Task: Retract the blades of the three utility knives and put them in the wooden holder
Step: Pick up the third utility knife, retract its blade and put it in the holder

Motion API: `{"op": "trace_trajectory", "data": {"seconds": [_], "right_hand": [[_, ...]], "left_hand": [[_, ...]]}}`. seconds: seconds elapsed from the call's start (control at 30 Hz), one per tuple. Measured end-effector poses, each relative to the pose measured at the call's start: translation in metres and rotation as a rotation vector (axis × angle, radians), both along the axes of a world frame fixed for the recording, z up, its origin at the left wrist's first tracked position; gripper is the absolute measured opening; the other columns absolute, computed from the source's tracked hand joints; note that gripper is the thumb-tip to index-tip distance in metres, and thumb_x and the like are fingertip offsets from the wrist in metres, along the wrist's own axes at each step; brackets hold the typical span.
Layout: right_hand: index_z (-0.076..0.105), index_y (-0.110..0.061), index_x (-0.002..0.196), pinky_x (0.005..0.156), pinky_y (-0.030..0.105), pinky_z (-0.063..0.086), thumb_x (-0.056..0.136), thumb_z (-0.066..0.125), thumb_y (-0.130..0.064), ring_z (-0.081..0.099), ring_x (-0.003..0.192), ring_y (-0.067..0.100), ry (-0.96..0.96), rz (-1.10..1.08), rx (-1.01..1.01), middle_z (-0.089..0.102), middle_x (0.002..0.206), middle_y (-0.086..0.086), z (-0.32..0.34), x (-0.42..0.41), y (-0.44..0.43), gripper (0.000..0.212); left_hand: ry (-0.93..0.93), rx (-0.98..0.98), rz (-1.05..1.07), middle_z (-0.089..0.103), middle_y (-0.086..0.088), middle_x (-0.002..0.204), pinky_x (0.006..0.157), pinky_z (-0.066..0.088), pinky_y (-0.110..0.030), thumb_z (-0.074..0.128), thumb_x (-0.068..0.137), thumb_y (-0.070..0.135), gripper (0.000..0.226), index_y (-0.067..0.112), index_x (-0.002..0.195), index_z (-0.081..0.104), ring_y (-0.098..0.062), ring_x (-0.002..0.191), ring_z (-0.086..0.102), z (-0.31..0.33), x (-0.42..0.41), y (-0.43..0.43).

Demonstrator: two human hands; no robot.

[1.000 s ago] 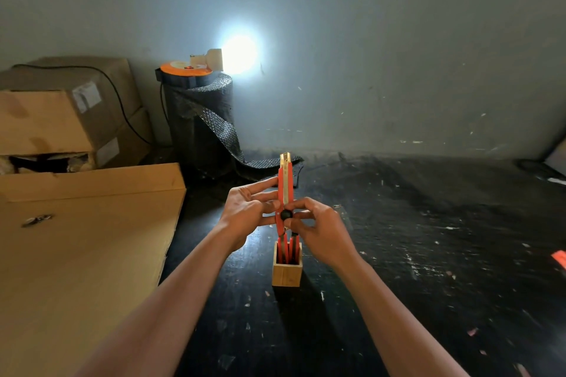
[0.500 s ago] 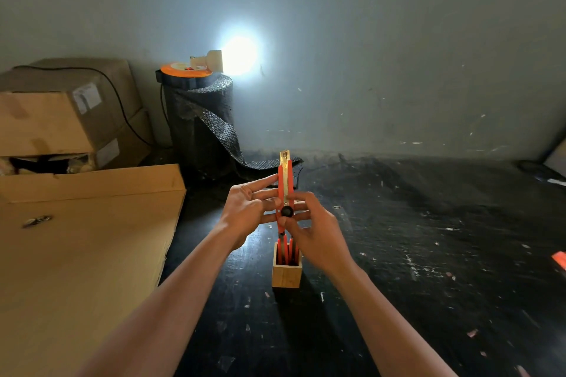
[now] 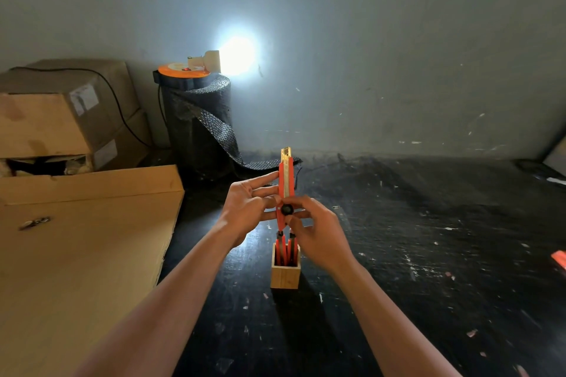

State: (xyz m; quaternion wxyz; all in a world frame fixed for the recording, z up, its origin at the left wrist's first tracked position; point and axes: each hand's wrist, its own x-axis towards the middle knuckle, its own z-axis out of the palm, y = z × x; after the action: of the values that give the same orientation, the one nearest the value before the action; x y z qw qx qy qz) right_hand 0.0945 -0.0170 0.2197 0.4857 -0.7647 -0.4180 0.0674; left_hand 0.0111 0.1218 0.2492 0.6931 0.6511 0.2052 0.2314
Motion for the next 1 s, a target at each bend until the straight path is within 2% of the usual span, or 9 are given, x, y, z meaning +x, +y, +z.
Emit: {"op": "trace_trajectory", "data": {"seconds": [0.17, 0.23, 0.4, 0.53, 0.67, 0.73, 0.83, 0.9, 1.0], "right_hand": [[0.06, -0.029, 0.108, 0.058, 0.005, 0.046, 0.094, 0.07, -0.023, 0.062, 0.091, 0.001, 0.053, -0.032, 0.014, 0.067, 0.108, -0.012, 0.0, 0.003, 0.002, 0.017], [0.058, -0.03, 0.105, 0.059, 0.002, 0.047, 0.094, 0.07, -0.024, 0.062, 0.089, 0.0, 0.073, -0.026, 0.029, 0.065, 0.104, -0.015, 0.0, 0.004, 0.001, 0.019], [0.058, -0.038, 0.106, 0.06, 0.0, 0.046, 0.096, 0.067, -0.014, 0.059, 0.088, -0.008, 0.071, 0.035, 0.015, 0.062, 0.106, -0.017, 0.002, 0.007, -0.001, 0.028], [0.059, -0.031, 0.102, 0.06, 0.007, 0.05, 0.094, 0.07, -0.02, 0.062, 0.086, -0.004, 0.084, 0.005, 0.022, 0.064, 0.099, -0.018, 0.0, 0.011, 0.002, 0.017], [0.057, -0.032, 0.095, 0.06, 0.009, 0.05, 0.088, 0.076, -0.026, 0.066, 0.087, -0.002, 0.112, -0.024, 0.02, 0.067, 0.095, -0.019, -0.009, 0.014, 0.006, 0.021], [0.058, -0.03, 0.104, 0.063, 0.011, 0.053, 0.088, 0.076, -0.032, 0.068, 0.09, 0.0, 0.148, -0.026, 0.031, 0.068, 0.099, -0.017, -0.011, 0.017, 0.009, 0.025], [0.054, -0.03, 0.129, 0.08, 0.028, 0.061, 0.091, 0.072, -0.04, 0.07, 0.1, 0.009, 0.23, -0.022, 0.078, 0.07, 0.113, -0.009, -0.011, 0.028, 0.017, 0.043], [0.054, -0.026, 0.137, 0.083, 0.032, 0.062, 0.094, 0.07, -0.033, 0.071, 0.099, 0.011, 0.236, -0.016, 0.069, 0.071, 0.115, -0.005, -0.011, 0.038, 0.023, 0.046], [0.063, -0.016, 0.128, 0.078, 0.032, 0.064, 0.096, 0.067, -0.011, 0.075, 0.087, 0.011, 0.245, 0.005, 0.07, 0.075, 0.103, 0.0, -0.014, 0.05, 0.031, 0.033]], "left_hand": [[0.01, 0.024, -0.001, 0.082, 0.007, 0.091, 0.061, 0.062, -0.026, 0.061, 0.09, -0.017, 0.054, 0.013, 0.135, 0.064, -0.014, 0.084, 0.08, 0.0, 0.003, -0.003], [0.02, 0.022, -0.001, 0.081, 0.01, 0.087, 0.058, 0.061, -0.024, 0.061, 0.09, -0.018, 0.054, 0.012, 0.135, 0.063, -0.01, 0.08, 0.08, 0.0, 0.004, -0.003], [0.01, -0.003, 0.003, 0.081, 0.005, 0.093, 0.06, 0.062, -0.026, 0.061, 0.091, -0.017, 0.054, 0.011, 0.137, 0.062, -0.016, 0.084, 0.08, -0.002, 0.006, -0.001], [0.009, -0.007, -0.003, 0.082, 0.006, 0.09, 0.061, 0.062, -0.027, 0.06, 0.09, -0.018, 0.054, 0.011, 0.136, 0.063, -0.016, 0.084, 0.08, -0.003, 0.008, 0.0], [0.011, -0.037, -0.019, 0.082, 0.006, 0.087, 0.06, 0.062, -0.027, 0.056, 0.089, -0.022, 0.057, 0.013, 0.133, 0.064, -0.015, 0.081, 0.08, -0.01, 0.008, 0.002], [0.005, -0.056, -0.026, 0.082, 0.0, 0.093, 0.064, 0.064, -0.032, 0.056, 0.09, -0.022, 0.057, 0.013, 0.134, 0.063, -0.019, 0.086, 0.08, -0.017, 0.007, 0.004], [0.005, -0.075, -0.038, 0.08, -0.011, 0.106, 0.071, 0.065, -0.037, 0.06, 0.089, -0.02, 0.057, 0.012, 0.135, 0.062, -0.028, 0.095, 0.078, -0.03, 0.008, 0.008], [0.015, -0.069, -0.057, 0.079, -0.013, 0.107, 0.073, 0.065, -0.039, 0.06, 0.088, -0.021, 0.057, 0.013, 0.134, 0.063, -0.032, 0.095, 0.078, -0.041, 0.011, 0.009], [0.026, -0.064, -0.055, 0.08, -0.014, 0.105, 0.078, 0.065, -0.042, 0.059, 0.088, -0.022, 0.056, 0.014, 0.131, 0.064, -0.032, 0.094, 0.078, -0.058, 0.019, 0.009]]}}
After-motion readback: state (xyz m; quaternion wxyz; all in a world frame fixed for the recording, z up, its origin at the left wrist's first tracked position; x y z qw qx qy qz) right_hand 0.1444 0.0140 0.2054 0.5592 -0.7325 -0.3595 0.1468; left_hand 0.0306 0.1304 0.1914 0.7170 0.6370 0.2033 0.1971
